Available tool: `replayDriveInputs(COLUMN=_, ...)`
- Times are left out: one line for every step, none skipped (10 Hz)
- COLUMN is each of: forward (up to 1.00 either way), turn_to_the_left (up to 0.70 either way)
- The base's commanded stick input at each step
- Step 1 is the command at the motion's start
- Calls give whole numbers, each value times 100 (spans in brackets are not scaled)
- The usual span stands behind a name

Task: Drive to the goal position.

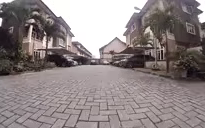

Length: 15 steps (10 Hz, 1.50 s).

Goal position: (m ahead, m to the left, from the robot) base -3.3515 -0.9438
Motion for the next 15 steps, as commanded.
replayDriveInputs(forward=70, turn_to_the_left=0)
replayDriveInputs(forward=70, turn_to_the_left=0)
replayDriveInputs(forward=70, turn_to_the_left=0)
replayDriveInputs(forward=70, turn_to_the_left=0)
replayDriveInputs(forward=70, turn_to_the_left=0)
replayDriveInputs(forward=70, turn_to_the_left=0)
replayDriveInputs(forward=70, turn_to_the_left=0)
replayDriveInputs(forward=70, turn_to_the_left=0)
replayDriveInputs(forward=70, turn_to_the_left=0)
replayDriveInputs(forward=70, turn_to_the_left=0)
replayDriveInputs(forward=70, turn_to_the_left=0)
replayDriveInputs(forward=70, turn_to_the_left=0)
replayDriveInputs(forward=70, turn_to_the_left=0)
replayDriveInputs(forward=70, turn_to_the_left=0)
replayDriveInputs(forward=70, turn_to_the_left=0)
